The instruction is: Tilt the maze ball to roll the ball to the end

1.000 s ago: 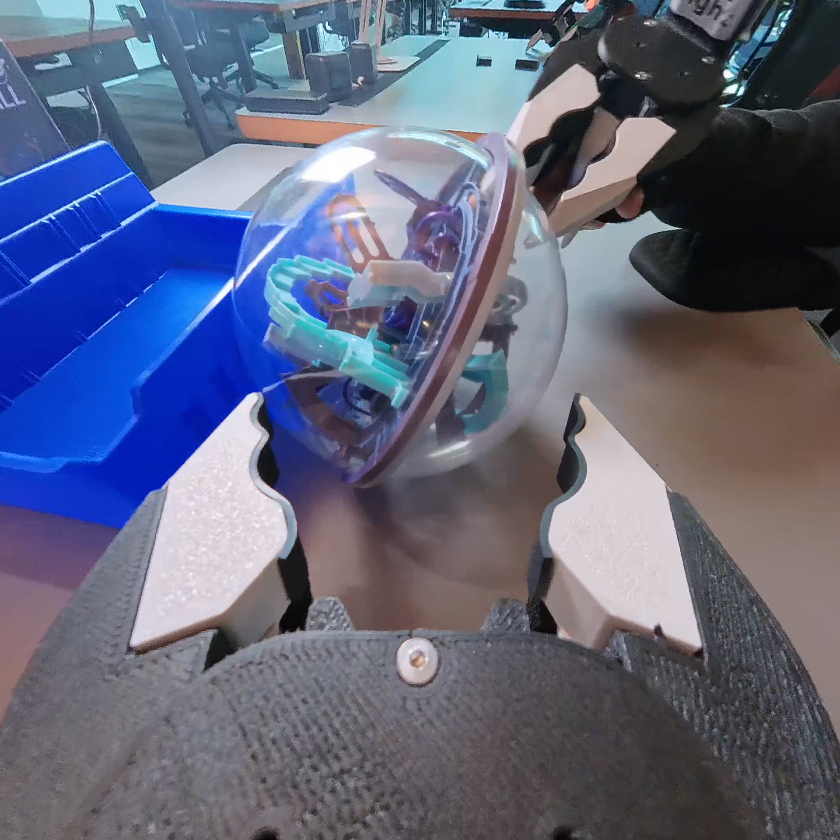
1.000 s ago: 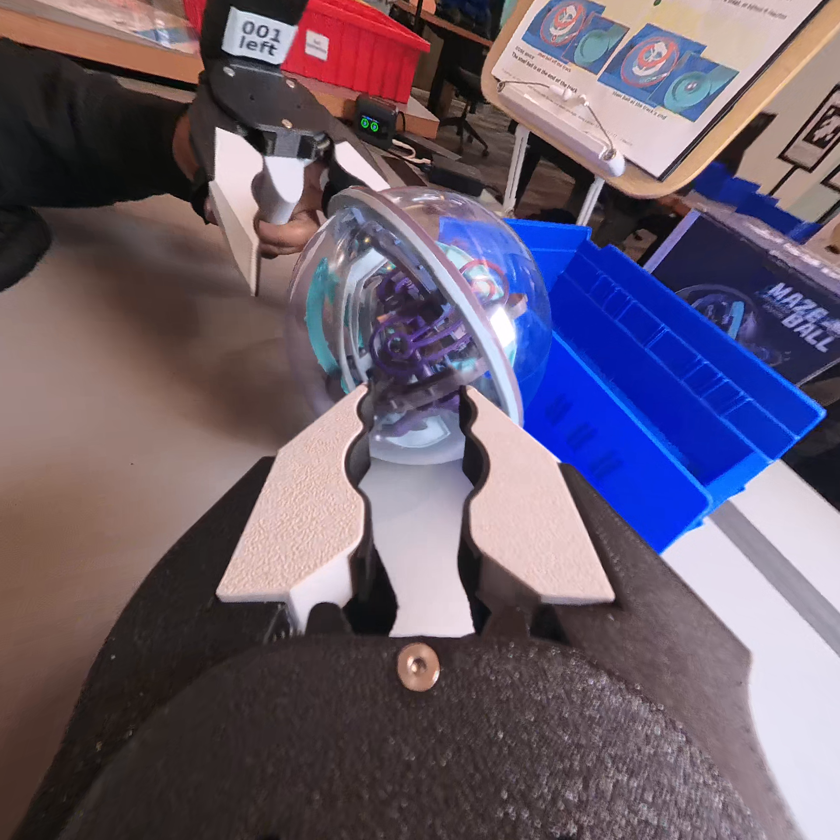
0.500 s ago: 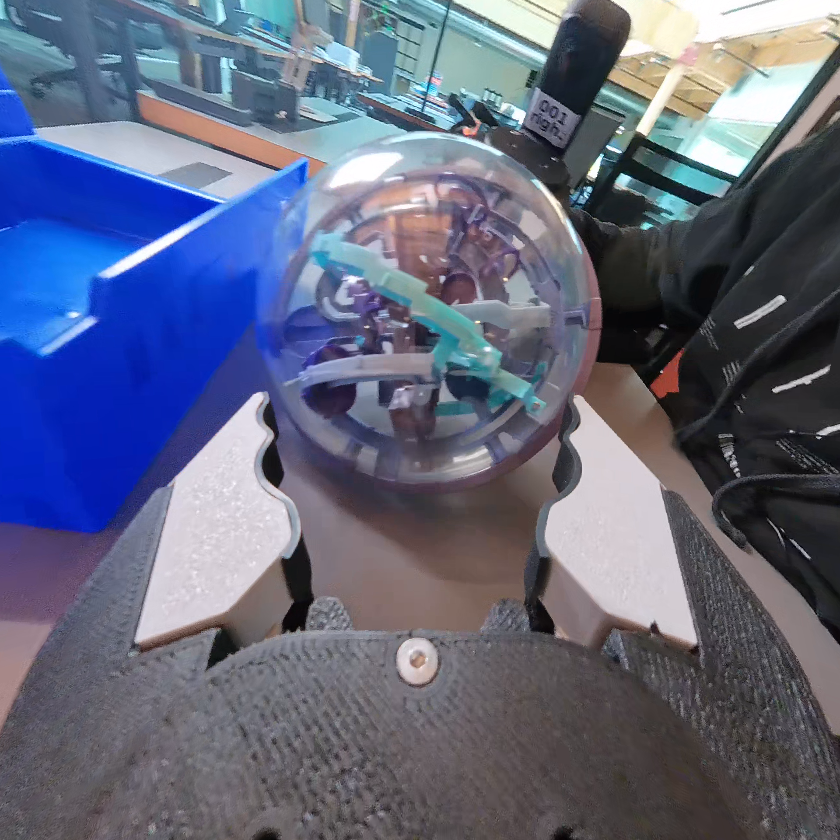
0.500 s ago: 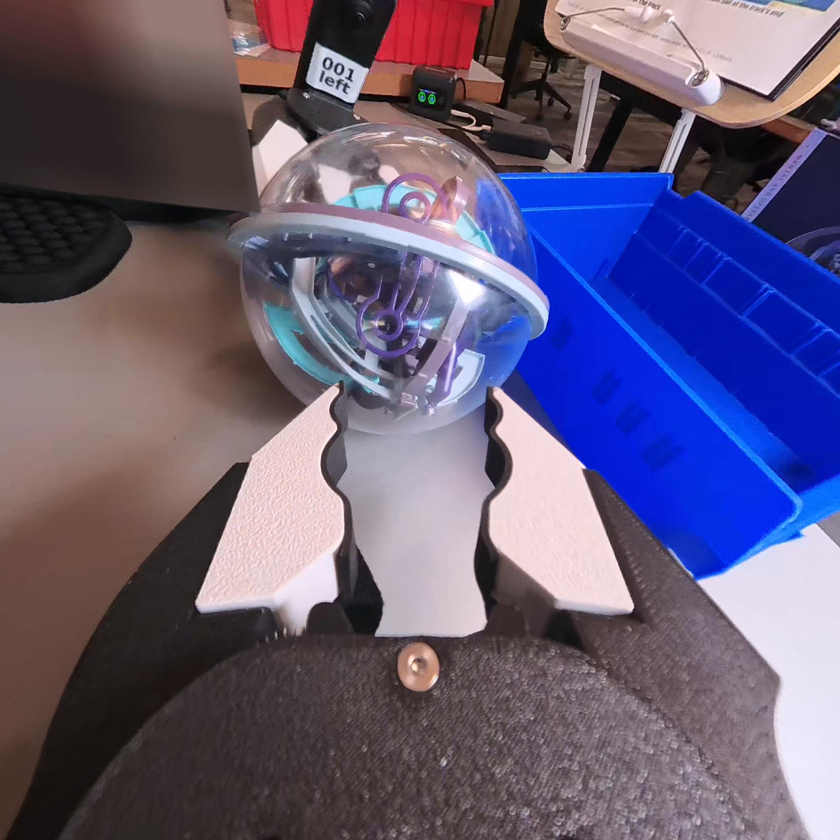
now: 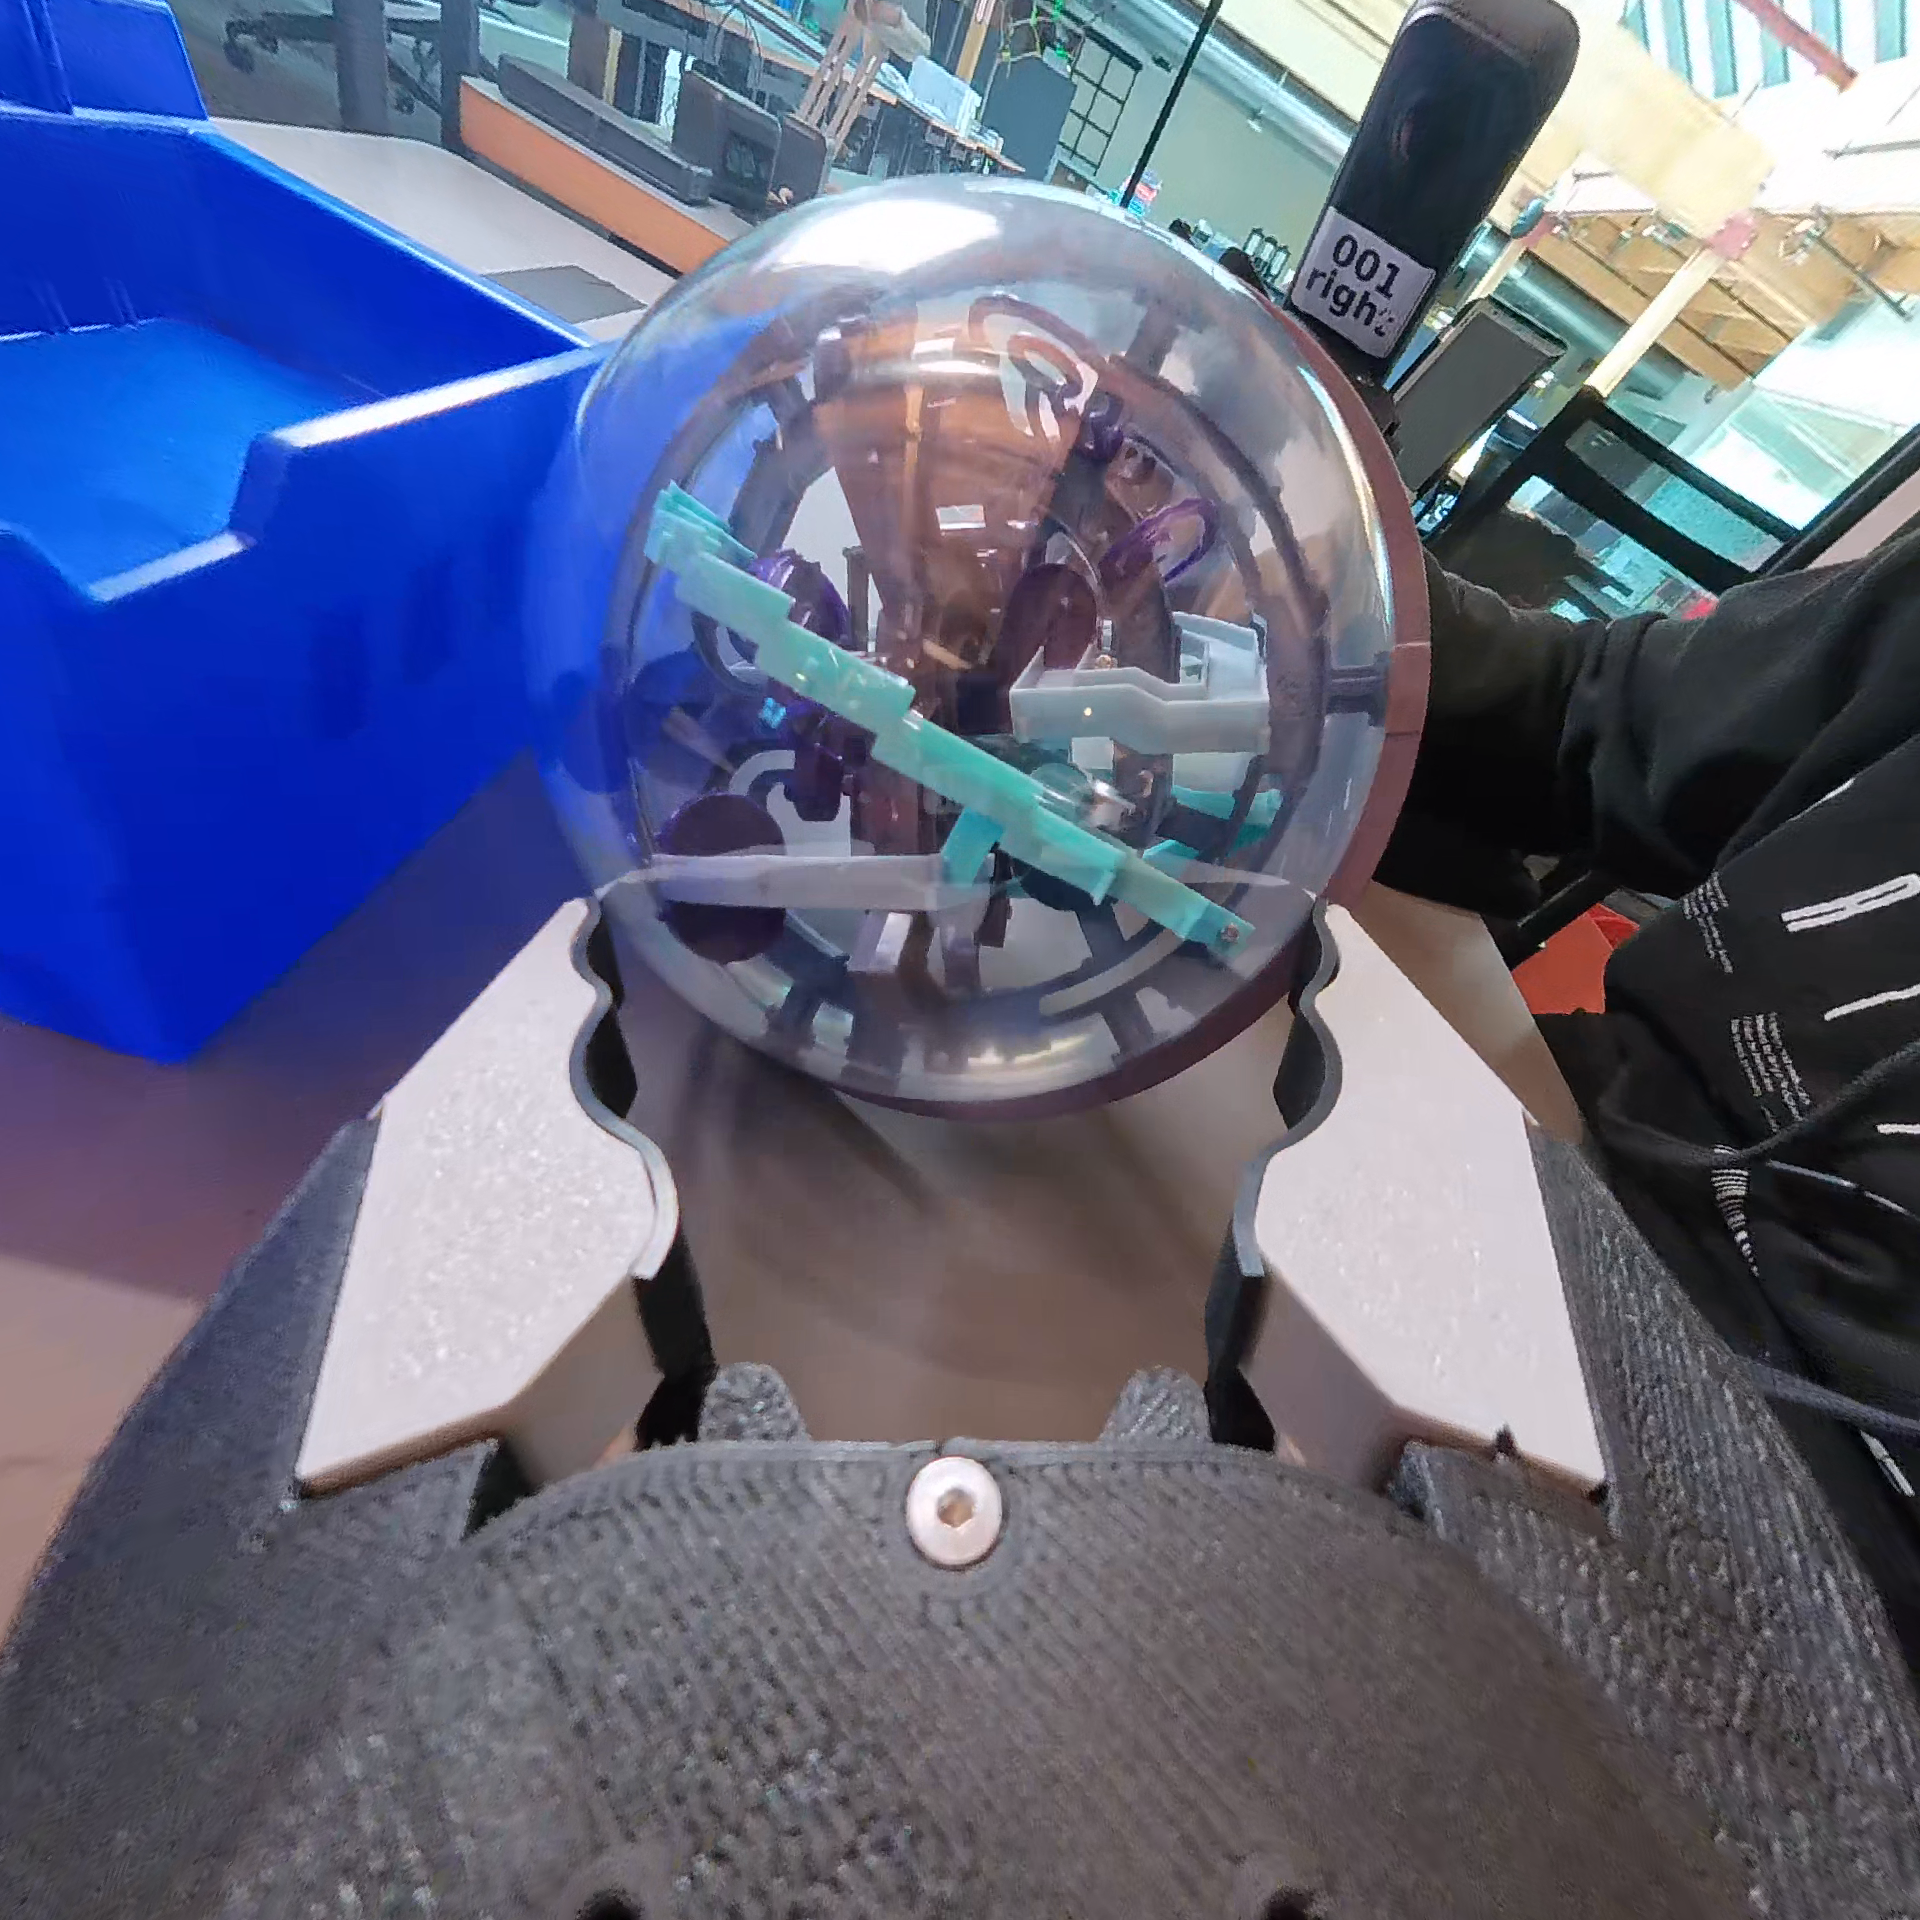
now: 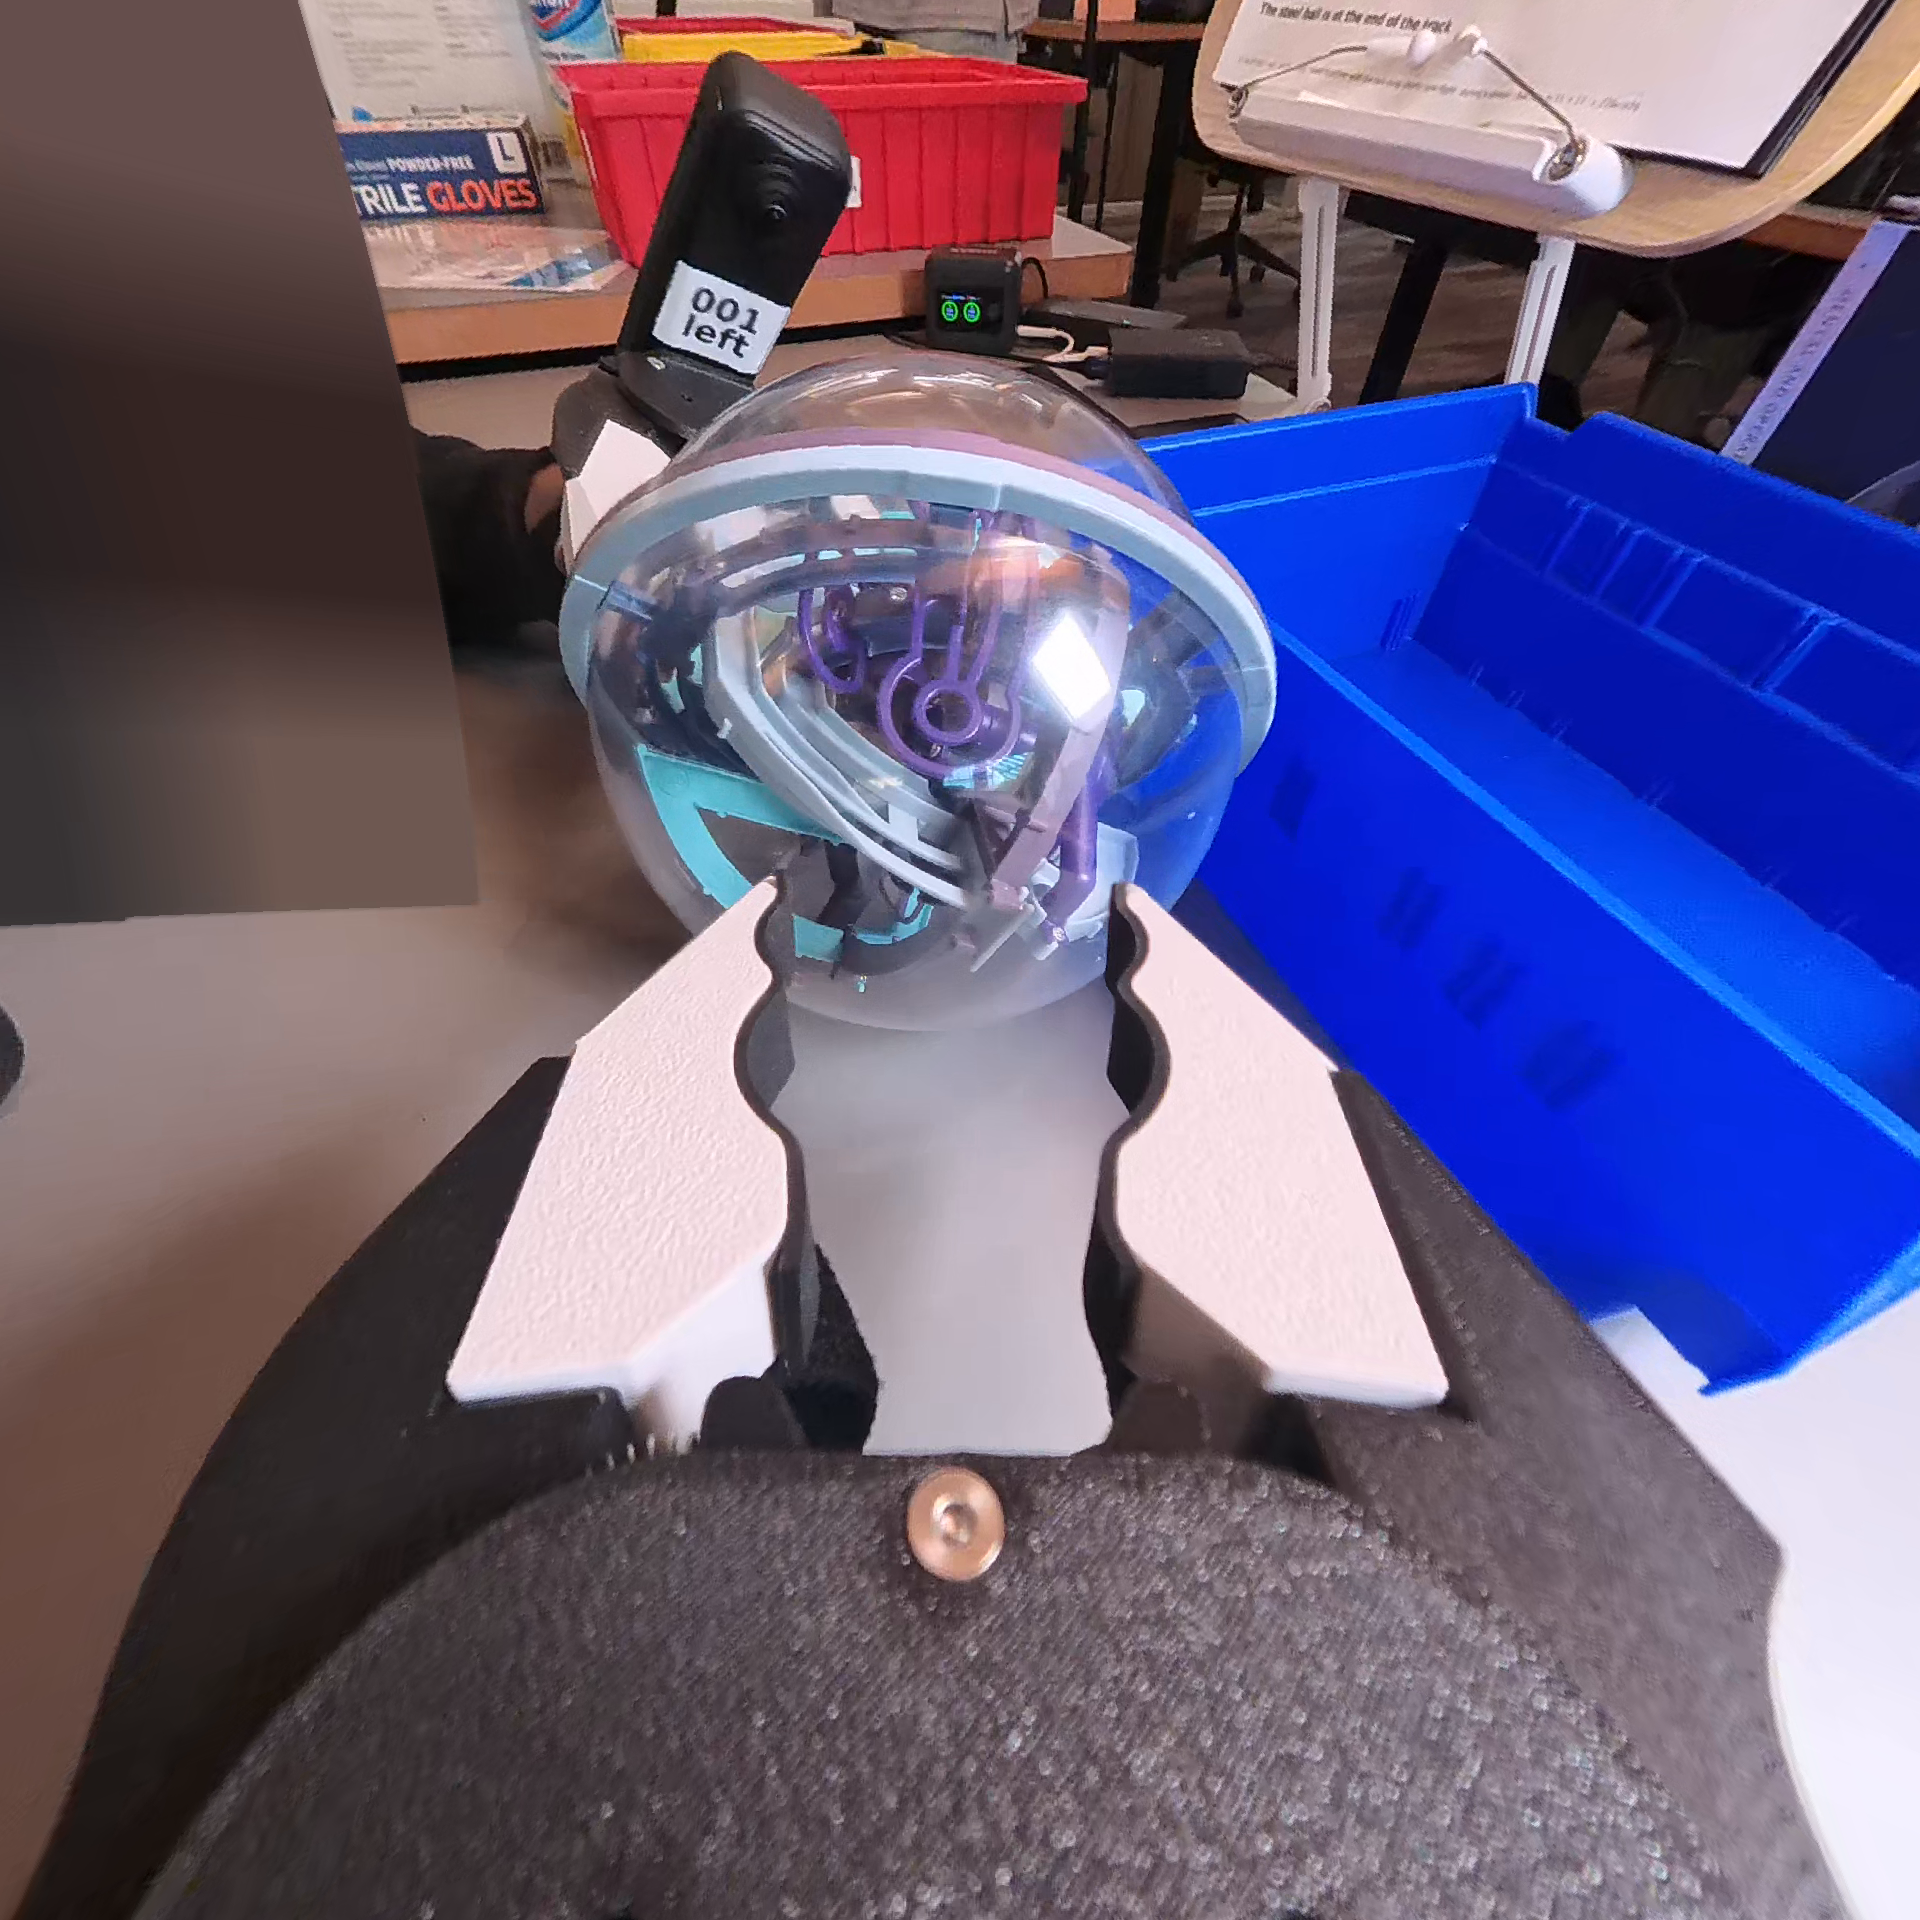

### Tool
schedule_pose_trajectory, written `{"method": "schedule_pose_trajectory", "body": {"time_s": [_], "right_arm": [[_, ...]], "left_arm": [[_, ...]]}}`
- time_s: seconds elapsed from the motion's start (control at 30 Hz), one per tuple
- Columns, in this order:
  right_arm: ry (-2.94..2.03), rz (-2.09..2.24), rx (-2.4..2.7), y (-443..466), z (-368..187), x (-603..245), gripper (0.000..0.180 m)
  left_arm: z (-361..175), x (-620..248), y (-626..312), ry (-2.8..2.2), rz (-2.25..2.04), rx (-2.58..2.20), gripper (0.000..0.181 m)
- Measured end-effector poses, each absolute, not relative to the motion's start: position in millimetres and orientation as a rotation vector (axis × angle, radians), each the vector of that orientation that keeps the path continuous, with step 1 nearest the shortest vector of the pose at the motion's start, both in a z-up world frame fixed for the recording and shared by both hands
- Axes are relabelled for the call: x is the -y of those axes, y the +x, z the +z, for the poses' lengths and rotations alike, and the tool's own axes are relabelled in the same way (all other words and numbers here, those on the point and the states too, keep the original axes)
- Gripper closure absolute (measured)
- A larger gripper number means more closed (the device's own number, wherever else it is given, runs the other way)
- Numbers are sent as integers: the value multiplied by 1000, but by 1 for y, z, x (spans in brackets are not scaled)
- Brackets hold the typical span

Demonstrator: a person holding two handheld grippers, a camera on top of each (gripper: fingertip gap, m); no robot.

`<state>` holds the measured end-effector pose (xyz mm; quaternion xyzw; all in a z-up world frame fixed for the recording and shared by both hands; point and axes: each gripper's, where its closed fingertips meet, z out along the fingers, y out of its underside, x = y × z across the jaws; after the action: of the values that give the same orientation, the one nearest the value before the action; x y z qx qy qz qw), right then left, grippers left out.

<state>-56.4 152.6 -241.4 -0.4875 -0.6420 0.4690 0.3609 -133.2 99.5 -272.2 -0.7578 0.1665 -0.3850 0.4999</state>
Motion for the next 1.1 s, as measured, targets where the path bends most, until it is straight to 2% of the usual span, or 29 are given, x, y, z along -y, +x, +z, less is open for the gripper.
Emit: {"method": "schedule_pose_trajectory", "body": {"time_s": [0.6, 0.7, 0.87, 1.1], "right_arm": [[-1240, 1260, 1756, -43, -253, -134, 116], [-1215, 1261, 1789, -40, -256, -132, 120], [-1202, 1271, 1818, -43, -262, -128, 123], [-1225, 1400, 1759, -42, -258, -131, 124]], "left_arm": [[-299, -66, -115, -1991, -843, -665, 56], [-300, -52, -116, -1993, -903, -727, 65], [-284, -64, -126, -1872, -871, -672, 52], [-287, -69, -114, -1891, -832, -656, 47]]}}
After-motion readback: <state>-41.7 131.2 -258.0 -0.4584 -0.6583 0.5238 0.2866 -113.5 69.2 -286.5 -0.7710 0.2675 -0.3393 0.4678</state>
